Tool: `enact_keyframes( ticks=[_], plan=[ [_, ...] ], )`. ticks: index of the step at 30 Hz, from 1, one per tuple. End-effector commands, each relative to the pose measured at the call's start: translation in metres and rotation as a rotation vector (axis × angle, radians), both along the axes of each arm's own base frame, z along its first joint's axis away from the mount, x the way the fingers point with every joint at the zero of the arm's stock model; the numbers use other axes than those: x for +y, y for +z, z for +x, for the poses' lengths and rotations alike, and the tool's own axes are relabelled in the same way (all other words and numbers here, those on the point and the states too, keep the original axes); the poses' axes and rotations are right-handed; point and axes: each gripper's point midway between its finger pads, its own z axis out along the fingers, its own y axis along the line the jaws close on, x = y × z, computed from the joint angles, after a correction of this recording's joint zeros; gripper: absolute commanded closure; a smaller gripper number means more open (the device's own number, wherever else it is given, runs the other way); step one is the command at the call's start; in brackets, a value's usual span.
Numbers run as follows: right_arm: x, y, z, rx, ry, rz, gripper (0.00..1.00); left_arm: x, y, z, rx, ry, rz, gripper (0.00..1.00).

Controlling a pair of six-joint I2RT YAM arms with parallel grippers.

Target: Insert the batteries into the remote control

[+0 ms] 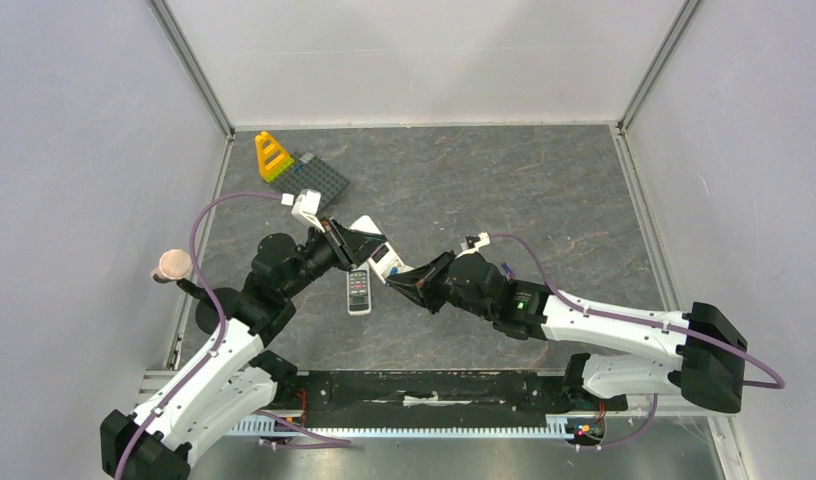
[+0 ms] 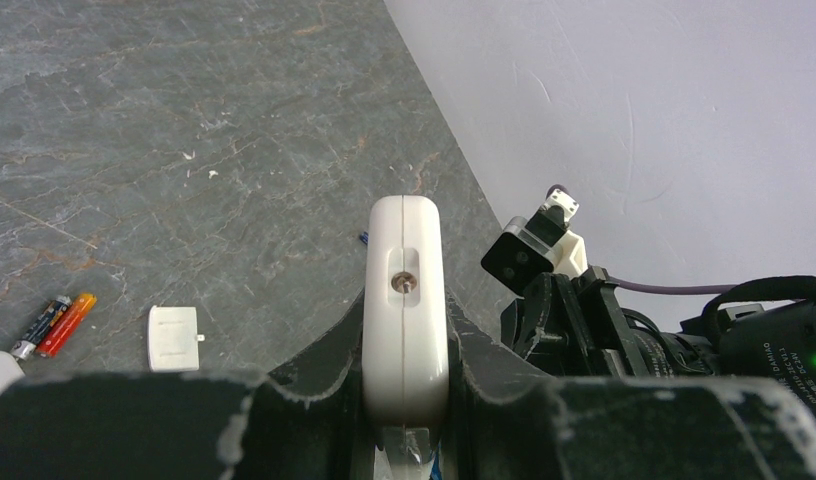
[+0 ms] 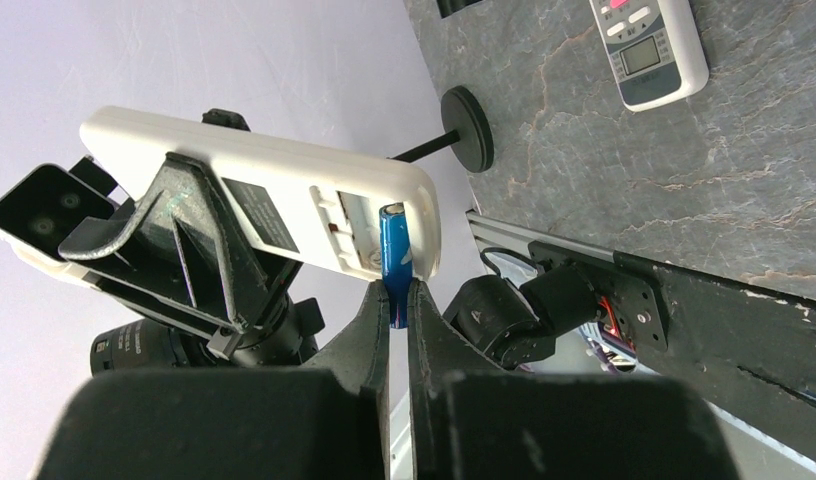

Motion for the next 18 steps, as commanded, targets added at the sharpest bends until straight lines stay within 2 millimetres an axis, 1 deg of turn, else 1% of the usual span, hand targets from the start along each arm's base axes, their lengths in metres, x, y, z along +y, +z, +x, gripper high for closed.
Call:
enact_keyframes(
  ticks=[1,5,7,12,14,15,16,18],
  plan=[
    [0.006,0.010,0.008,0.025,-0.046,0.030,1.00,-0.001,0.023,-0.002,-0.087,-0.016,-0.032,0.98],
    [0.004,0.011,0.012,0.039,-0.075,0.030,1.00,-0.001,0.023,-0.001,-0.080,-0.013,-0.035,0.98],
    [0.001,0.006,0.015,0.052,-0.097,0.005,1.00,-0.001,0.022,-0.001,-0.071,-0.011,-0.033,0.98],
    [-0.001,0.004,0.025,0.060,-0.131,-0.015,1.00,-0.003,0.019,0.002,-0.039,-0.014,-0.026,0.98],
    [-0.002,0.001,0.027,0.069,-0.137,-0.022,1.00,-0.004,0.020,0.003,-0.026,-0.013,-0.030,0.98],
    [-0.003,-0.001,0.028,0.073,-0.141,-0.026,1.00,-0.002,0.018,0.007,-0.015,0.012,-0.026,0.98],
    [-0.004,-0.003,0.029,0.078,-0.144,-0.029,1.00,-0.005,0.019,0.004,-0.005,-0.014,-0.024,0.98],
    [-0.006,-0.007,0.030,0.089,-0.152,-0.032,1.00,-0.006,0.018,0.004,0.012,-0.019,-0.017,0.98]
  ],
)
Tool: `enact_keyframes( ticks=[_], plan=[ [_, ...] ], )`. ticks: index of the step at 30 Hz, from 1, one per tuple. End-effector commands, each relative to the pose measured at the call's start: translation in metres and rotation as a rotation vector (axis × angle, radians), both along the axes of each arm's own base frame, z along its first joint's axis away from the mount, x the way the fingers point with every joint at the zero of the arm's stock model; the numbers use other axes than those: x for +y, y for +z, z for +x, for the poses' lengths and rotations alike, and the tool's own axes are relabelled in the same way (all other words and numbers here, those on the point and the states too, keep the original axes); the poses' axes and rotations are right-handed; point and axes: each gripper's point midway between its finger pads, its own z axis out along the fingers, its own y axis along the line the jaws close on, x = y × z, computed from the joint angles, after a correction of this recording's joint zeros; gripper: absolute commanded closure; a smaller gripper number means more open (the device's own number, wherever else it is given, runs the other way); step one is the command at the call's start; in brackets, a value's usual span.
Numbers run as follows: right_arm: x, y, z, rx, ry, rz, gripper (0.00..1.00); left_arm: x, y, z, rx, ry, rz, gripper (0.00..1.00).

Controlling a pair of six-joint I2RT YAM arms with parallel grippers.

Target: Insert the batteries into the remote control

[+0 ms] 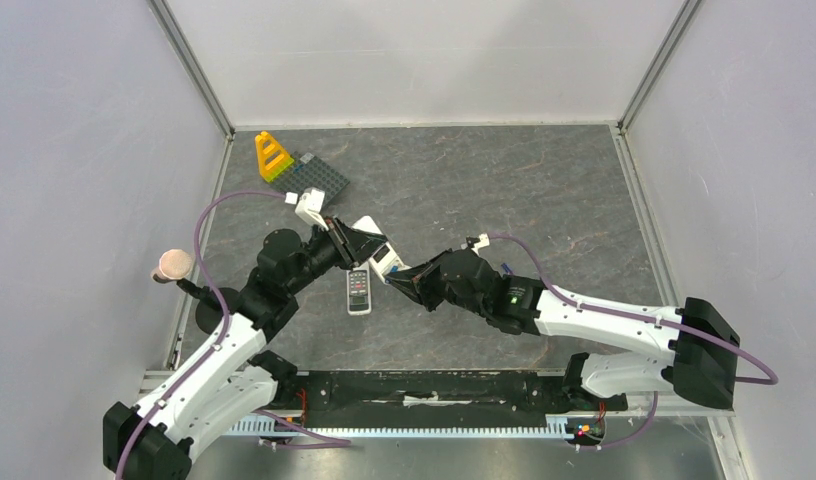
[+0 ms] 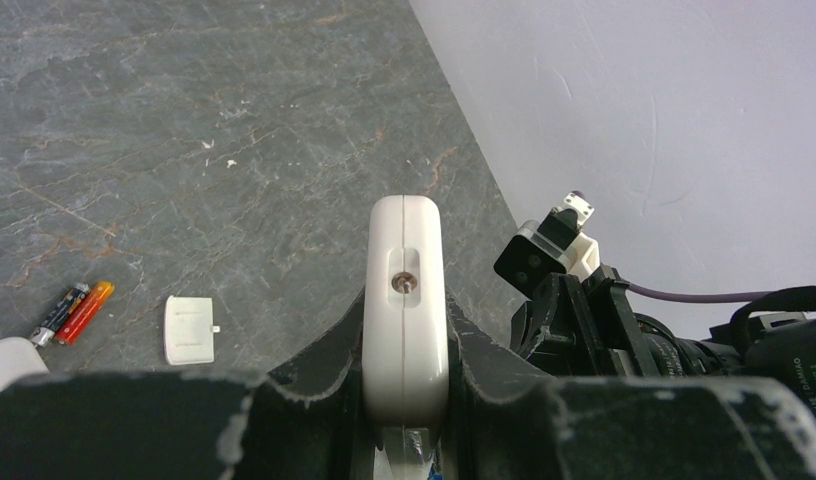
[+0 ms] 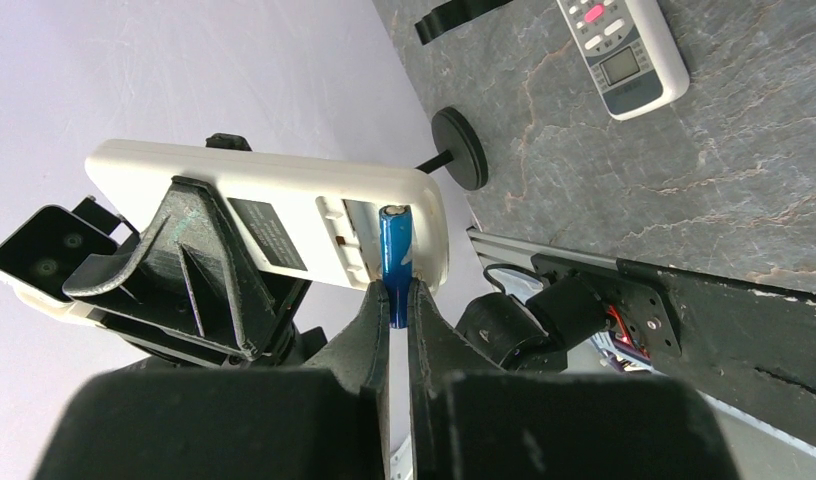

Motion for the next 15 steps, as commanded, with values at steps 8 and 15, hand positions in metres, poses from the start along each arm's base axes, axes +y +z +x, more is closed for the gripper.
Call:
enact_keyframes(
  ticks=[8,15],
  plan=[
    [-0.018,-0.011,0.025,0.059,-0.105,-0.005,1.00,-0.011,0.031,-0.001,0.010,-0.048,-0.060,0.98],
    [-0.026,-0.011,0.030,0.066,-0.107,0.013,0.94,-0.016,0.033,-0.002,0.029,-0.074,-0.076,0.98]
  ],
)
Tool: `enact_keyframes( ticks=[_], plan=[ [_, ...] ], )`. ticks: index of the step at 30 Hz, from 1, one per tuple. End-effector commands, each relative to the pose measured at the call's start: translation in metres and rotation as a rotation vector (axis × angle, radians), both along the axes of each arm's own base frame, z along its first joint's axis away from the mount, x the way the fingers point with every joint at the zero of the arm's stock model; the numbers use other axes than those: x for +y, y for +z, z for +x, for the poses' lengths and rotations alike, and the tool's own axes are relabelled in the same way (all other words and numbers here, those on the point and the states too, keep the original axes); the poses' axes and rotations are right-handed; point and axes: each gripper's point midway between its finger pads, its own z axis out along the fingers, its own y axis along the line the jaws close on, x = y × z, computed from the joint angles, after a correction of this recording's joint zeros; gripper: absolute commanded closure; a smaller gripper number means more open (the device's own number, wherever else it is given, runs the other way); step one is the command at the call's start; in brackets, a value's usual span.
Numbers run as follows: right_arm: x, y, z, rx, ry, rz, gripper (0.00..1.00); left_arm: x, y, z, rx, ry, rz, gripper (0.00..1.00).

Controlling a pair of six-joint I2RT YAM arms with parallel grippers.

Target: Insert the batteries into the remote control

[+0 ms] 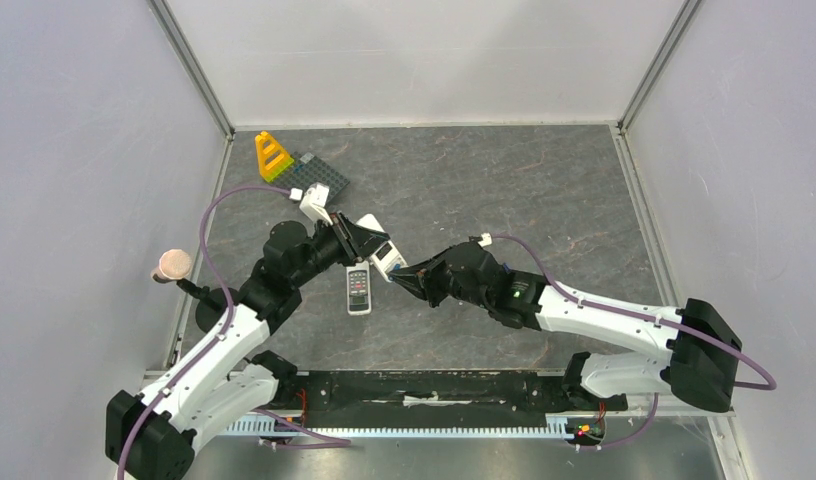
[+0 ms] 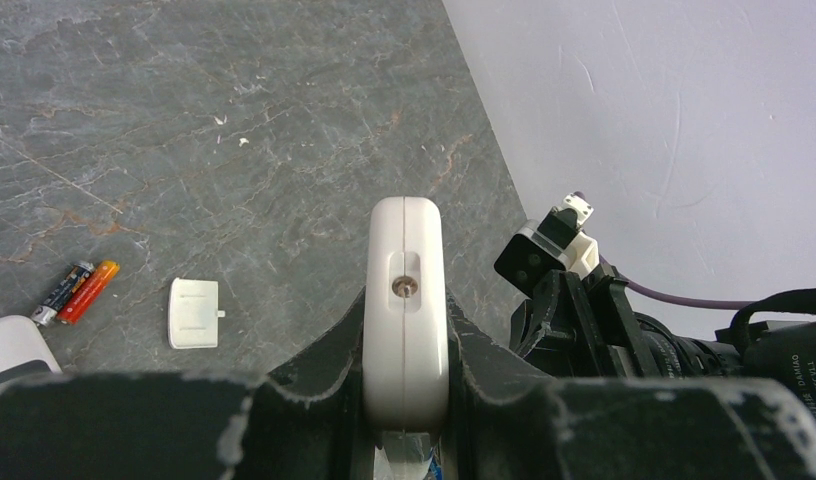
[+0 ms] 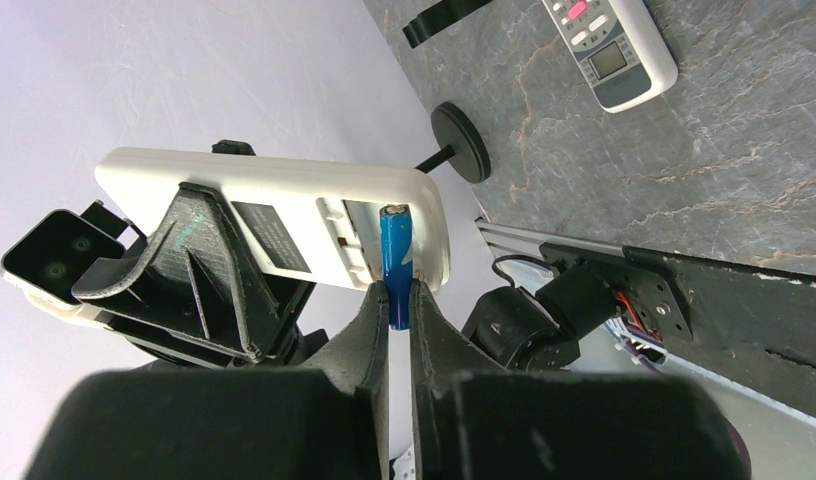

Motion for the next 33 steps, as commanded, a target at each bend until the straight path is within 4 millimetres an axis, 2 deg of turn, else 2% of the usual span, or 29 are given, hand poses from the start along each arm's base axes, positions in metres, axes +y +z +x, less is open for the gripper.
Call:
enact_keyframes(
  ticks=[1,8,15,26,33],
  plan=[
    [-0.020,-0.007,0.021,-0.001,-0.098,-0.022,0.94,-0.013,0.040,-0.010,-0.031,-0.079,-0.097,0.98],
    [-0.013,-0.013,0.017,0.023,-0.055,-0.011,0.92,-0.017,0.042,-0.008,-0.013,-0.088,-0.106,0.98],
    [-0.008,-0.010,0.018,0.028,-0.043,0.008,0.85,-0.017,0.036,-0.005,0.018,-0.080,-0.096,0.98],
    [-0.010,-0.012,0.018,0.035,-0.045,0.011,0.73,-0.018,0.027,0.001,0.057,-0.060,-0.085,0.98],
    [-0.012,-0.012,0.014,0.039,-0.034,0.018,0.71,-0.016,0.025,0.003,0.074,-0.043,-0.073,0.98]
  ],
)
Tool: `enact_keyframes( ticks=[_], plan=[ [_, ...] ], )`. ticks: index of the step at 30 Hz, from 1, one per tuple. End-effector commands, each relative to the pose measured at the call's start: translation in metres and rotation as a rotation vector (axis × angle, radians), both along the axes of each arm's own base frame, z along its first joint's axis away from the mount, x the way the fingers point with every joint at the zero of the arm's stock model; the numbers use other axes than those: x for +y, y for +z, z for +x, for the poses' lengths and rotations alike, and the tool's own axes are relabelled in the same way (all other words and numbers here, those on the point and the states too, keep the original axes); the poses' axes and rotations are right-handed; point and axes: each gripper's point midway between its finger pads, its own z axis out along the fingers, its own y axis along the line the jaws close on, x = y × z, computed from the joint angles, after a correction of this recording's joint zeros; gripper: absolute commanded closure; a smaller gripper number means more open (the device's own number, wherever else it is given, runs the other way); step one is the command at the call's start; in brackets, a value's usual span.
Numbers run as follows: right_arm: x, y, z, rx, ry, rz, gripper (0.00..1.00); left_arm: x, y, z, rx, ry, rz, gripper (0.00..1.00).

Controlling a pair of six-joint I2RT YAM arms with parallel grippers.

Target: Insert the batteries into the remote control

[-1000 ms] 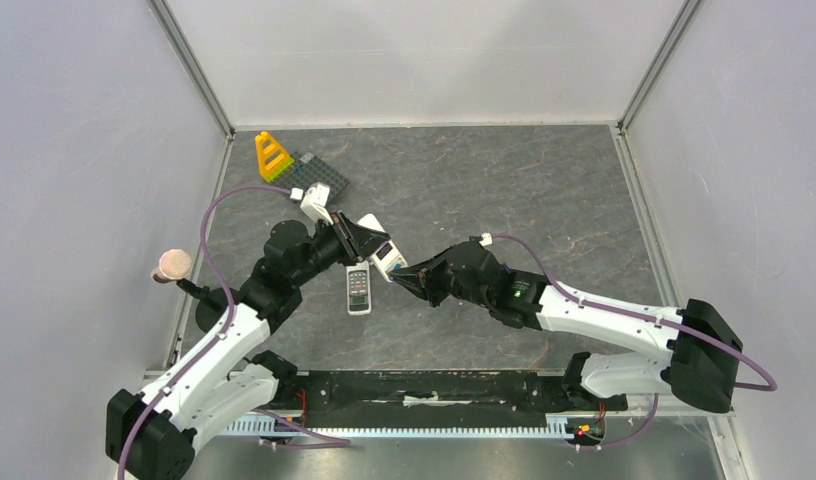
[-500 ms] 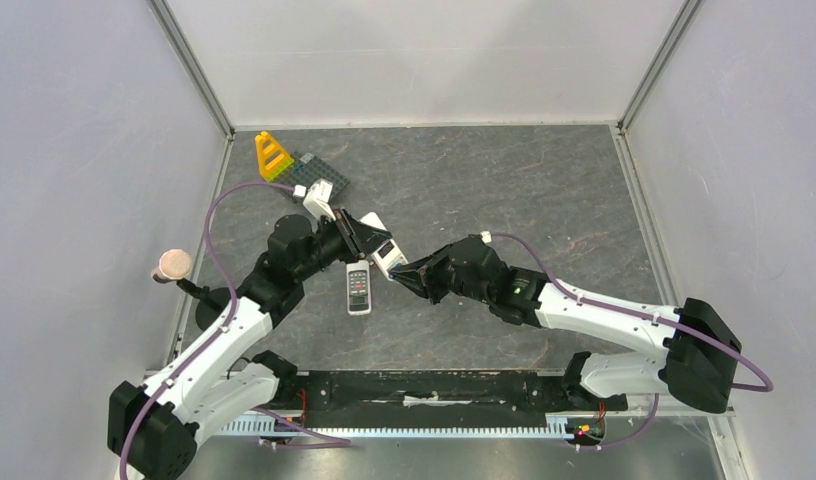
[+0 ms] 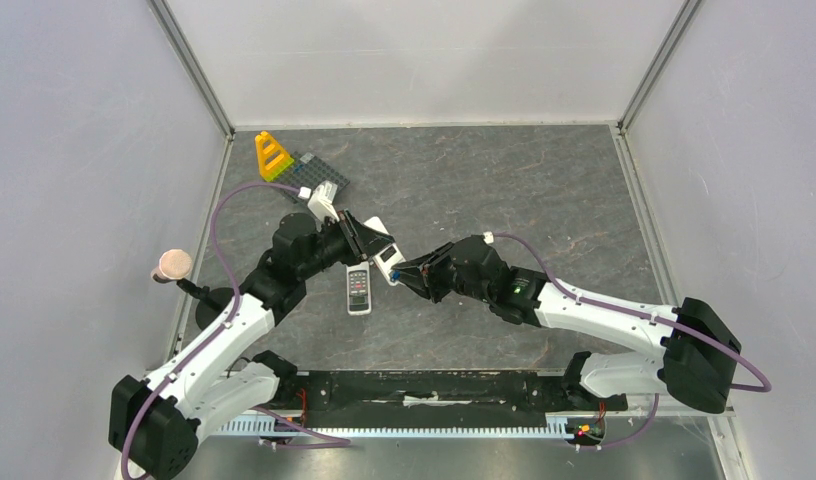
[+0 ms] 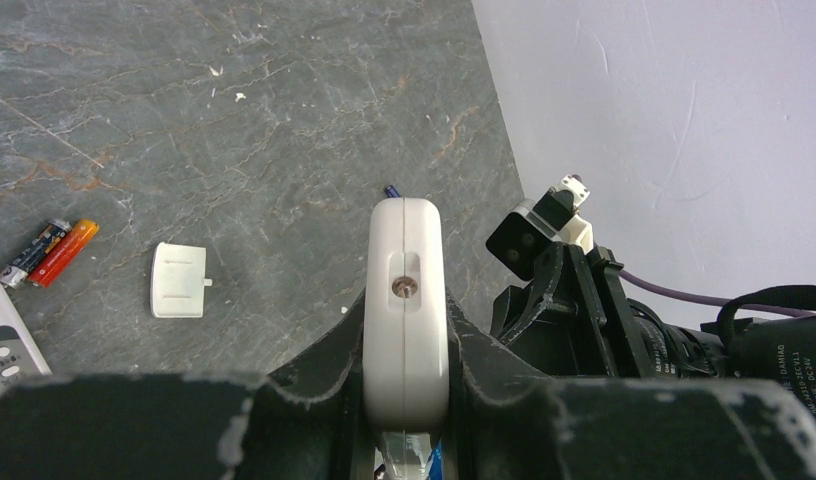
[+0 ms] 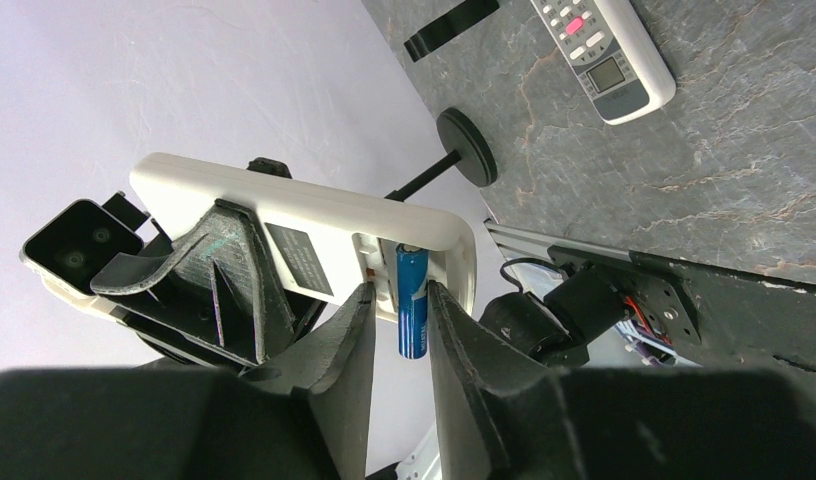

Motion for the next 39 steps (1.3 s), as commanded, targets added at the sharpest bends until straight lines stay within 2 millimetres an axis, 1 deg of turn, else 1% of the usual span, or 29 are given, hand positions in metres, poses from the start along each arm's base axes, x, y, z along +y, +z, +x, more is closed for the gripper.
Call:
enact_keyframes(
  ticks=[1,2,6,10,16,19,27,33,35,39],
  plan=[
    [-0.007,-0.005,0.003,0.007,-0.029,-0.008,0.71,-0.007,0.040,0.001,-0.055,-0.014,-0.078,0.98],
    [-0.006,-0.005,0.003,0.009,-0.026,-0.007,0.71,-0.006,0.039,0.002,-0.056,-0.009,-0.075,0.98],
    [-0.005,-0.006,-0.001,0.016,-0.008,-0.006,0.76,-0.006,0.036,0.005,-0.059,0.001,-0.065,0.98],
    [-0.005,-0.006,-0.002,0.019,-0.002,-0.005,0.79,-0.005,0.036,0.009,-0.069,0.011,-0.054,0.98],
    [-0.004,-0.008,-0.004,0.025,0.007,-0.008,0.94,-0.005,0.034,0.014,-0.076,0.018,-0.039,0.98],
    [-0.004,-0.008,-0.005,0.026,0.008,-0.006,0.99,-0.004,0.034,0.017,-0.085,0.029,-0.034,0.98],
    [-0.006,-0.006,-0.001,0.025,-0.016,-0.029,1.00,-0.002,0.031,0.021,-0.097,0.049,-0.015,0.98],
    [-0.004,0.001,0.002,0.009,-0.022,-0.020,1.00,0.001,0.025,0.025,-0.110,0.058,0.019,0.98],
    [-0.003,0.004,0.002,-0.001,-0.020,-0.014,1.00,0.001,0.024,0.025,-0.120,0.053,0.028,0.98],
    [-0.001,0.003,0.002,0.000,-0.015,-0.011,1.00,-0.001,0.026,0.023,-0.144,0.033,0.023,0.98]
  ],
)
